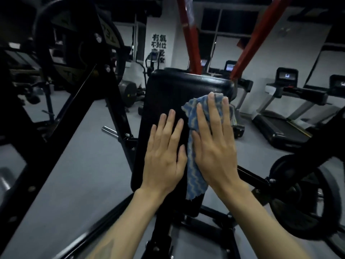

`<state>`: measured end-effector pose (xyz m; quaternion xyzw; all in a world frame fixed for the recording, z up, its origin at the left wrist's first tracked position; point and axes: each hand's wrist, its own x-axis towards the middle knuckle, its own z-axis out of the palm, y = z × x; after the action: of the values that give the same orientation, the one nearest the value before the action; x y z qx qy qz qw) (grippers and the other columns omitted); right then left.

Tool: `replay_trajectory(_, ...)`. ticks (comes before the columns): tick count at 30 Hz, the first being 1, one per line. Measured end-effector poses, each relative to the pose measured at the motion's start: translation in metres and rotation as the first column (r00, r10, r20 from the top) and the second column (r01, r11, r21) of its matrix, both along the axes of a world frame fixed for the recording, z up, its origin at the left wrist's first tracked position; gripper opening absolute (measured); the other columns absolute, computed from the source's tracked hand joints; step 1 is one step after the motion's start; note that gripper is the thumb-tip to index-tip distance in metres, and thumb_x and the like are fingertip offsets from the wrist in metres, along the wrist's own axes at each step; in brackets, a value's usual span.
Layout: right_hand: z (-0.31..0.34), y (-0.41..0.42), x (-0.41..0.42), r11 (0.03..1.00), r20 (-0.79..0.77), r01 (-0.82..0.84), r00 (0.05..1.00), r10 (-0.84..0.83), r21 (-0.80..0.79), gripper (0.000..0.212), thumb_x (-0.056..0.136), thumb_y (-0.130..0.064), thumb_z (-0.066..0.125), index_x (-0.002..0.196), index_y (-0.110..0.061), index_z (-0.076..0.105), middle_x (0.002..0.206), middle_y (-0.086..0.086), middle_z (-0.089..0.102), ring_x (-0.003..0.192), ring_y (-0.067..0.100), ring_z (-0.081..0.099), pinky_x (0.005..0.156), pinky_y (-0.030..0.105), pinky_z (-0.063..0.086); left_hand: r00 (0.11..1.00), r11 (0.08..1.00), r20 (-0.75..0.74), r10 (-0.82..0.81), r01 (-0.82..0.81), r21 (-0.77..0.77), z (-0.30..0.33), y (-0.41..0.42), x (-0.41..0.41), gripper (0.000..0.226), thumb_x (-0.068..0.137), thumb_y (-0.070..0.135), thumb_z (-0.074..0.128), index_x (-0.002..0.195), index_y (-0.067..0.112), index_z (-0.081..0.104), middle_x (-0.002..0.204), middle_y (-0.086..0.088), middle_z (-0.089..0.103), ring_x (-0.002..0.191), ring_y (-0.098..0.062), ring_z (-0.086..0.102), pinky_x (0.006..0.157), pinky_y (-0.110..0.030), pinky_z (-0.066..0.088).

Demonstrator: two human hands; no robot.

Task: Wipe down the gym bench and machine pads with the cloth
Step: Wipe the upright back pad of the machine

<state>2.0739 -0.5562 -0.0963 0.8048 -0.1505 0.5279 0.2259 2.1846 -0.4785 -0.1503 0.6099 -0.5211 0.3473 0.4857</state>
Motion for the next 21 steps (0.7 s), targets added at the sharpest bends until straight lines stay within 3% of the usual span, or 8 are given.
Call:
replay_trajectory(6, 0.071, 0.001, 0.018, 0.995, -0.032, 0.097, 0.995, -0.098, -0.023, 0.045, 0.107, -0.021, 0.045, 0.150, -0.010, 0.044, 0.158, 0.014, 0.039, 0.149, 0.034, 0.030, 0.121, 0.052, 0.024, 0.996, 0.993, -0.071, 0.045, -0.037, 0.110, 0.015, 0.012, -0.011, 0.058, 0.103, 0.016, 0.048, 0.158, 0.008, 0.031, 0.170, -0.010, 0.018, 0.159, -0.025, 0.011, 0.126, -0.053, 0.018)
replay_trajectory(11, 0.044, 0.006, -0.018, 0.998, -0.089, 0.038, 0.996, -0.032, 0.059, 0.046, 0.106, -0.005, 0.044, 0.152, -0.007, 0.040, 0.161, 0.014, 0.031, 0.152, 0.036, 0.020, 0.123, 0.046, 0.026, 0.987, 0.981, -0.155, 0.045, -0.014, 0.195, 0.031, 0.023, -0.024, 0.060, 0.102, 0.017, 0.050, 0.158, 0.009, 0.031, 0.170, -0.009, 0.015, 0.159, -0.024, 0.009, 0.125, -0.053, 0.021)
replay_trajectory(14, 0.062, 0.003, -0.017, 0.995, -0.115, 0.015, 0.993, -0.004, 0.100, 0.042, 0.108, -0.007, 0.039, 0.150, -0.007, 0.044, 0.160, 0.014, 0.034, 0.151, 0.035, 0.024, 0.120, 0.048, 0.030, 0.981, 0.970, -0.183, 0.070, -0.024, 0.244, 0.040, 0.033, -0.022, 0.061, 0.103, 0.017, 0.050, 0.159, 0.009, 0.029, 0.171, -0.008, 0.013, 0.159, -0.023, 0.007, 0.125, -0.054, 0.023)
replay_trajectory(18, 0.092, 0.002, 0.004, 0.985, -0.117, 0.035, 0.993, -0.015, 0.169, 0.045, 0.104, -0.008, 0.048, 0.149, -0.012, 0.047, 0.156, 0.010, 0.042, 0.149, 0.031, 0.032, 0.119, 0.051, 0.028, 0.965, 0.955, -0.238, 0.112, -0.038, 0.293, 0.048, 0.041, -0.017, 0.062, 0.103, 0.015, 0.050, 0.160, 0.009, 0.026, 0.172, -0.006, 0.010, 0.159, -0.022, 0.005, 0.124, -0.055, 0.025)
replay_trajectory(21, 0.084, 0.007, -0.014, 0.980, -0.163, 0.016, 0.986, 0.017, 0.200, 0.047, 0.104, -0.004, 0.038, 0.149, -0.014, 0.047, 0.159, 0.007, 0.039, 0.150, 0.029, 0.028, 0.119, 0.049, 0.028, 0.953, 0.944, -0.275, 0.123, -0.027, 0.329, 0.053, 0.041, -0.020, 0.062, 0.104, 0.016, 0.050, 0.161, 0.010, 0.024, 0.172, -0.006, 0.008, 0.159, -0.021, 0.004, 0.123, -0.054, 0.026)
